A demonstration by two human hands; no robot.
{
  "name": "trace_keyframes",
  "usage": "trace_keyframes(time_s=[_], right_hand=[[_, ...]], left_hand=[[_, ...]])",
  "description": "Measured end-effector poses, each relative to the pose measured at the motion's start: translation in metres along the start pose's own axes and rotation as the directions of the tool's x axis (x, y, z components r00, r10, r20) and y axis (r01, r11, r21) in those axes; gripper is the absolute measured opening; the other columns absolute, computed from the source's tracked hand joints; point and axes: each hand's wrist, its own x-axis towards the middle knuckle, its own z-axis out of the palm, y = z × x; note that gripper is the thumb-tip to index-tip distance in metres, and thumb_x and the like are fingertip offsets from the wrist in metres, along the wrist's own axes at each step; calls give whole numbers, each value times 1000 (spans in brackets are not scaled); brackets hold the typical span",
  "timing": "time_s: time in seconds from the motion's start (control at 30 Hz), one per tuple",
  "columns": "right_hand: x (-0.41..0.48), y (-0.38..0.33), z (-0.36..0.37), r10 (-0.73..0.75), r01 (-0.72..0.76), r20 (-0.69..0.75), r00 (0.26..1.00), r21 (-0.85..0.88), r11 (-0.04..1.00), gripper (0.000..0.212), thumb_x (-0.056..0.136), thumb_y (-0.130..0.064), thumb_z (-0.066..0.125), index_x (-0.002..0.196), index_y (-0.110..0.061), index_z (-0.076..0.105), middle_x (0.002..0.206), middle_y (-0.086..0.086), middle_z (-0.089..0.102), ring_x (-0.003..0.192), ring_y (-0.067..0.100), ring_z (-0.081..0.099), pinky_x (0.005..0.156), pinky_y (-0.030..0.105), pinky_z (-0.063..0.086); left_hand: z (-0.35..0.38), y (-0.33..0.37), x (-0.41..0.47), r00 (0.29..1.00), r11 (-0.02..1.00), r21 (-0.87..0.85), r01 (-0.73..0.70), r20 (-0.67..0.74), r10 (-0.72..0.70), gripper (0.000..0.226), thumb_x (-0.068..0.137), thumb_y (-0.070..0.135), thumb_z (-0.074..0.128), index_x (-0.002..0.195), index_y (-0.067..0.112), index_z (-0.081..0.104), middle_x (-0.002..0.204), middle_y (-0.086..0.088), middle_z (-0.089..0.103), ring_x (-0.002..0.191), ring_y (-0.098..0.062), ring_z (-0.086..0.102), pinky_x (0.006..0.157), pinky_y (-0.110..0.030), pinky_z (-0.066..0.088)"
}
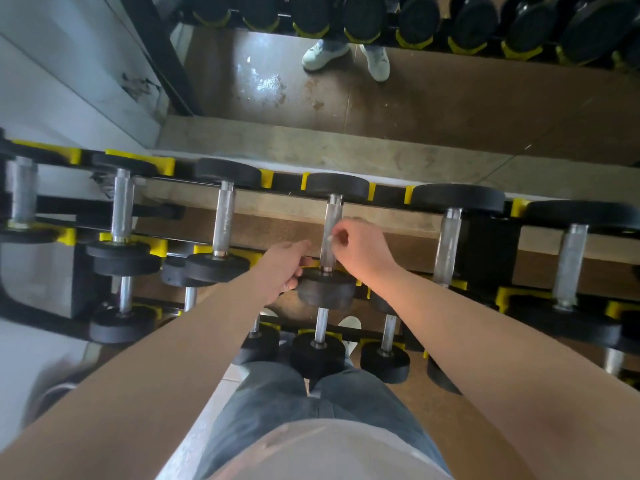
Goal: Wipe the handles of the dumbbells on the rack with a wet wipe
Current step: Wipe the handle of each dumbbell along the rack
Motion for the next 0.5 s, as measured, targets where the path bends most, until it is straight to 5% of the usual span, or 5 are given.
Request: trace_keyframes(time_s=[0.1, 0.17, 0.27, 0.37, 0.5], right_hand=[[23, -8, -7, 101, -87, -175, 979, 87, 992, 16, 99, -17, 60, 109, -15, 72, 103, -1, 67, 92, 12, 61, 81, 25, 49], [23, -9, -7, 63, -62, -167, 984, 7, 998, 17, 99, -18, 59, 109, -15, 73, 100, 2, 66, 89, 15, 61, 79, 27, 48], [-1, -8, 0, -95, 104, 75, 993, -119, 987, 16, 98, -20, 61, 104, -13, 74, 96, 3, 64, 85, 17, 60, 77, 26, 46], [-20, -6, 9, -152, 210, 280, 948, -192, 959, 20, 99, -22, 60, 106, -14, 77, 104, 4, 68, 95, 18, 64, 91, 34, 54], [3, -17, 7, -160, 164, 37, 986, -234, 958, 21, 101, -18, 59, 111, -7, 74, 105, 9, 68, 96, 22, 64, 87, 28, 50]], left_hand=[[-5, -2, -5, 1000, 1000, 16, 13, -3, -13, 21, 101, 34, 62, 112, 16, 64, 90, -5, 62, 56, -9, 41, 49, -23, 33], [-8, -3, -5, 1000, 1000, 20, 20, -16, -19, 21, 102, 33, 61, 115, 18, 63, 91, -4, 64, 56, -8, 42, 49, -23, 33], [-10, -5, -4, 1000, 1000, 3, 11, -3, -11, 19, 103, 33, 58, 117, 19, 60, 88, -3, 63, 56, -8, 42, 46, -22, 32], [-10, -5, -3, 1000, 999, 29, 17, 9, -17, 18, 104, 33, 57, 111, 17, 62, 86, -5, 61, 55, -10, 41, 48, -23, 33], [-14, 0, 5, 999, 998, 60, 35, 32, -37, 19, 103, 35, 60, 111, 18, 63, 89, -5, 63, 56, -9, 43, 49, -22, 35]])
